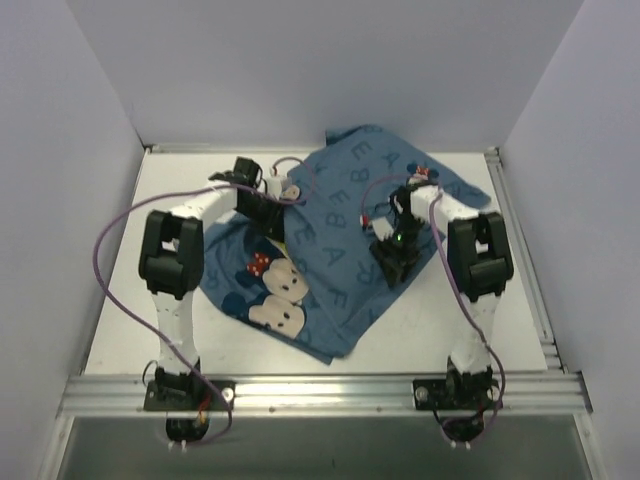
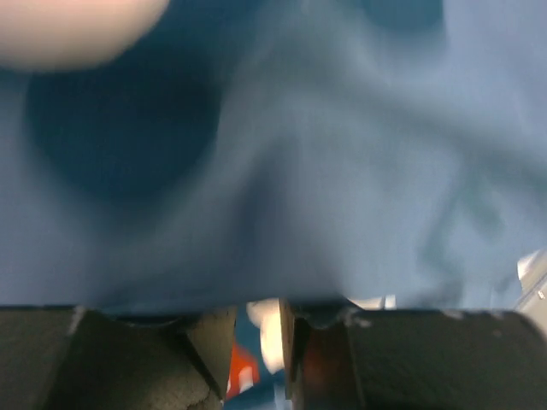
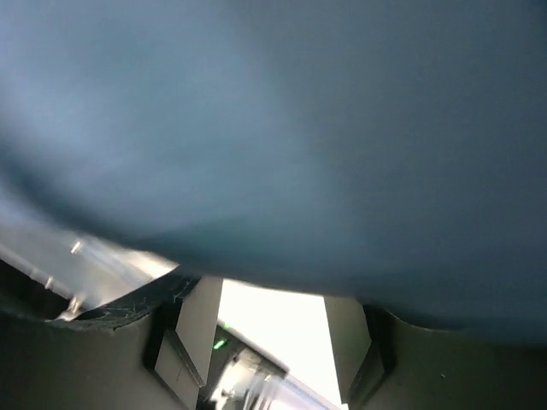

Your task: Put the pillow into the pillowcase

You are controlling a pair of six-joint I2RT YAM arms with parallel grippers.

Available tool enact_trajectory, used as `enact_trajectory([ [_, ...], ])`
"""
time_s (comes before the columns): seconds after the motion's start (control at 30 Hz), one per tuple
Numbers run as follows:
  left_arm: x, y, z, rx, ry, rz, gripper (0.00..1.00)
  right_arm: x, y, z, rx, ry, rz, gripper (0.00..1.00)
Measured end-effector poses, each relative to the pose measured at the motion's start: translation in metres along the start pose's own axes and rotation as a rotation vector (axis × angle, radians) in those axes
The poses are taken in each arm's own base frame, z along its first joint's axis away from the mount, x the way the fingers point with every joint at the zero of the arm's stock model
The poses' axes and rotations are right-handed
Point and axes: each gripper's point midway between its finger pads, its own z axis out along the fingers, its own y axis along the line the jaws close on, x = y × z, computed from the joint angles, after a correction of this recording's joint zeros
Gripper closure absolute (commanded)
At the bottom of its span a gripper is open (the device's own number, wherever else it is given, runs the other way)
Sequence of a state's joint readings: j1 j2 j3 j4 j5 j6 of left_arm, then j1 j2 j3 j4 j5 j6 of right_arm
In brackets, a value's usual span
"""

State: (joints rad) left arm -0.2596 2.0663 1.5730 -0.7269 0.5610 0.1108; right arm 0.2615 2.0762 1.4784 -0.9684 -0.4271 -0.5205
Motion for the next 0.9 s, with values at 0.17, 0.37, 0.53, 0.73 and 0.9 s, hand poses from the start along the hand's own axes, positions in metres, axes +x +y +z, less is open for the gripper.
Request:
enact_trajectory([
  [0.17,-0.046,-0.009,0.037,0.046,-0.024,0.059,0.44,0.028,0.060,0.002,-0.131,0.055,-0.064,0.51],
  [0.37,-0.084,-0.015,0.024,0.064,-0.138,0.119,0.32,0.017,0.087,-0.038,-0.223,-0.057,-0.056,0.41],
  [0.53,-0.046,0.006,-0.014,0.036,-0.148,0.034,0.25,-0.031,-0.011,-0.154,-0.012,-0.471,0.100,0.28],
  [0.73,0.009,0.014,-0.055,-0.019,-0.142,-0.056,0.24,-0.056,-0.128,-0.242,0.314,-0.711,0.210,0.27],
  [0.9,0.036,0.014,-0.048,-0.040,-0.086,-0.080,0.32,-0.087,-0.172,-0.162,0.323,-0.555,0.206,0.34],
])
